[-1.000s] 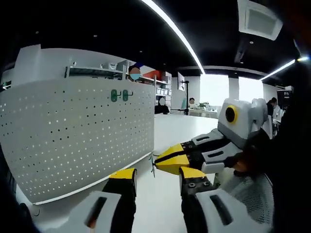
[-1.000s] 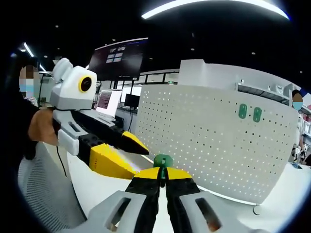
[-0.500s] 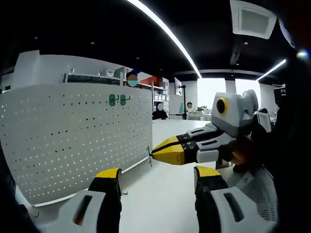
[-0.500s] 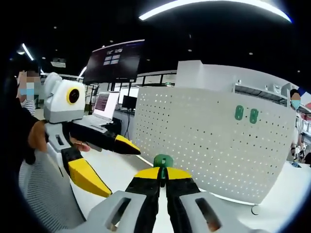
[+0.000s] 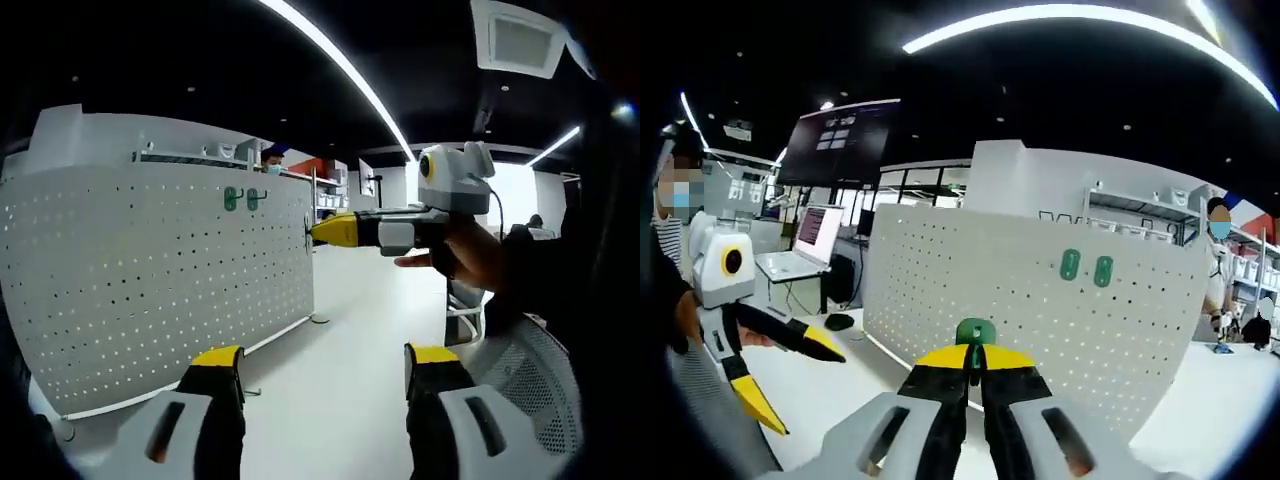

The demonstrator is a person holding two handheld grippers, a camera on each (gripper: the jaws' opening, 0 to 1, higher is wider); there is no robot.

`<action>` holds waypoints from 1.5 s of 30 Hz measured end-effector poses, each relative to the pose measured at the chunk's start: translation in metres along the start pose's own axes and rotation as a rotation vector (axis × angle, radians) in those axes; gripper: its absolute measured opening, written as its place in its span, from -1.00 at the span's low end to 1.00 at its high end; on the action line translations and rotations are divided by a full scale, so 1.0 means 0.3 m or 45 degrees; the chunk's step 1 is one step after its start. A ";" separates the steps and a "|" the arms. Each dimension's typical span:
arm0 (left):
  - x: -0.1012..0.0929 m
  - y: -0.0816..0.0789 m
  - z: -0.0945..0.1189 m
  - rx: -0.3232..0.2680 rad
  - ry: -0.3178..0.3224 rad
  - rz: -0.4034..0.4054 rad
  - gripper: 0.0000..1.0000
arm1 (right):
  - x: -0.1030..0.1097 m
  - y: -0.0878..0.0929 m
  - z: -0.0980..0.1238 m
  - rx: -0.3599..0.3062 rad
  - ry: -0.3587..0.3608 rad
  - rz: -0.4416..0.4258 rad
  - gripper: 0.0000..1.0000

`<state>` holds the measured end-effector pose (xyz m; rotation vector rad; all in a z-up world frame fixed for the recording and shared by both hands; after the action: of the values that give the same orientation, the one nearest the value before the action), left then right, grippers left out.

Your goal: Insert the hook assembly into the mounting plate slot until the hook locks in place.

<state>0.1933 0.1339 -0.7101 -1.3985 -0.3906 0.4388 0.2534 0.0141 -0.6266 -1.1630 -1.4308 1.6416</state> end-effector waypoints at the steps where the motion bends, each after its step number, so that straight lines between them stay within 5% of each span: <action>1: 0.000 0.000 0.000 -0.001 0.000 0.000 0.33 | -0.023 -0.010 -0.001 -0.007 0.018 0.004 -0.98; 9: 0.004 0.015 -0.001 0.004 -0.006 0.008 0.32 | -0.211 -0.112 -0.007 -0.088 0.160 0.011 -0.98; 19: 0.027 0.021 0.005 0.004 -0.023 0.016 0.32 | -0.352 -0.187 -0.051 -0.147 0.249 0.017 -0.98; 31: 0.019 0.039 -0.002 0.029 -0.003 0.016 0.30 | -0.461 -0.213 -0.115 -0.163 0.313 0.008 -0.98; 45: 0.036 0.048 0.000 0.040 -0.019 0.037 0.28 | -0.592 -0.124 -0.221 -0.084 0.373 -0.063 -0.98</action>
<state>0.2016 0.1411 -0.7243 -1.3729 -0.3740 0.4775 0.3803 -0.1131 -0.5555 -1.3325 -1.3213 1.3347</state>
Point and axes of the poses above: the point that each gripper's makers call its tool centre point, and the gripper's own axes: z roughly backward along the fingers, x roughly to its left, y roughly out of its underside, the point moved 1 cm from there along z, roughly backward along the fingers, and after that the axes turned 3 degrees about -y, right-handed, at the moved point
